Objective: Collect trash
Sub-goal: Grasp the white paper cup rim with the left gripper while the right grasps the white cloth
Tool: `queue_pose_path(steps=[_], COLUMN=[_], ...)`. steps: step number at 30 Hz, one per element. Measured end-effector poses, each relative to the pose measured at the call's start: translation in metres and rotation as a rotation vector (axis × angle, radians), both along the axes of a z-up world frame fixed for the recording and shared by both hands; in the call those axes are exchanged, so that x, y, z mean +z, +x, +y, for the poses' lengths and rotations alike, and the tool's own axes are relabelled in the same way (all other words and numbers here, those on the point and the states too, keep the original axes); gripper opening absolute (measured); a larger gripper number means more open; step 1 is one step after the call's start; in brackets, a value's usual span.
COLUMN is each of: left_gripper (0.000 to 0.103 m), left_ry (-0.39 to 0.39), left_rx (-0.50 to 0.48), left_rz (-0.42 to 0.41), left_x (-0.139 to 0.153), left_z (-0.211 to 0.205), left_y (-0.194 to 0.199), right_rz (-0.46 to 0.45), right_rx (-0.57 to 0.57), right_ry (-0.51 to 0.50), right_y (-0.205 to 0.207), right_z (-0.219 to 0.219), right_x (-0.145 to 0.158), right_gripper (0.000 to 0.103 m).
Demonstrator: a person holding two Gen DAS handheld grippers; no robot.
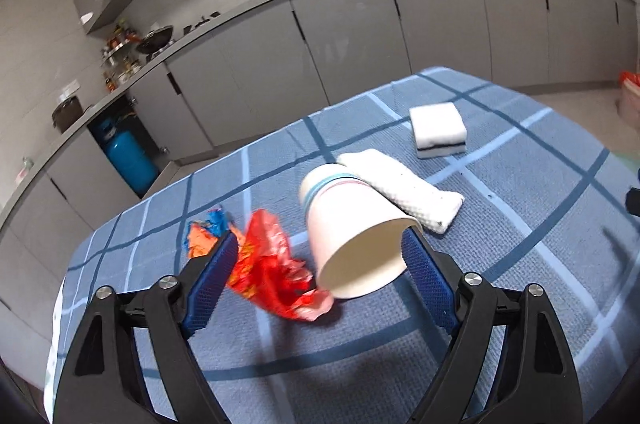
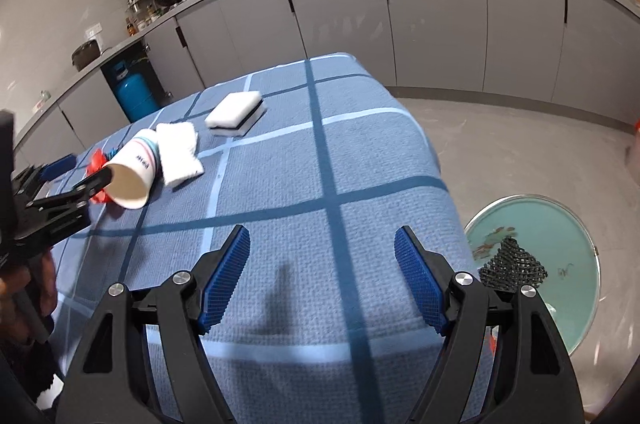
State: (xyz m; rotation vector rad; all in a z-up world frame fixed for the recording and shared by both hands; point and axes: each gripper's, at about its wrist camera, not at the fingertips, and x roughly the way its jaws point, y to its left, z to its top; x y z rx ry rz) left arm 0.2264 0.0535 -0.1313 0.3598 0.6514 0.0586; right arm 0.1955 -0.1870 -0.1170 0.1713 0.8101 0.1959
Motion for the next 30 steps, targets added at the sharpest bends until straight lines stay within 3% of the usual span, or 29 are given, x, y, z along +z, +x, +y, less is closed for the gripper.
queue_pose_path(steps=[1, 2, 3, 4, 6, 8, 19, 30], left_gripper=[0.081, 0.073, 0.060, 0.054, 0.017, 0.004, 0.004, 0.004], left_ry=[0.007, 0.010, 0.010, 0.005, -0.003, -0.018, -0.086, -0.094], left_rx=[-0.003, -0.009, -0.014, -0.023, -0.026, -0.016, -0.006, 0.136], left_rz=[0.004, 0.009, 0.015, 0.026, 0.041, 0.053, -0.049, -0.127], left_x=[-0.003, -0.006, -0.008, -0.009, -0.011, -0.011, 0.043, 0.067], left_z=[-0.001, -0.002, -0.003, -0.003, -0.003, 0.000, 0.014, 0.064], left_y=[0.003, 0.006, 0.008, 0.010, 0.013, 0.014, -0.011, -0.015], right_rz=[0.006, 0.013, 0.016, 0.020, 0.023, 0.027, 0.012, -0.025], right_rx=[-0.002, -0.004, -0.005, -0.002, 0.013, 0.031, 0.144, 0.219], right_ry=[0.003, 0.006, 0.006, 0.005, 0.005, 0.012, 0.026, 0.007], right_y=[-0.001, -0.002, -0.003, -0.003, -0.004, -0.001, 0.013, 0.042], right_z=[0.000, 0.000, 0.002, 0.003, 0.009, 0.016, 0.062, 0.104], right_x=[-0.001, -0.002, -0.003, -0.004, -0.005, -0.005, 0.001, 0.018], right_gripper=[0.075, 0.075, 0.075, 0.075, 0.075, 0.075, 0.075, 0.075])
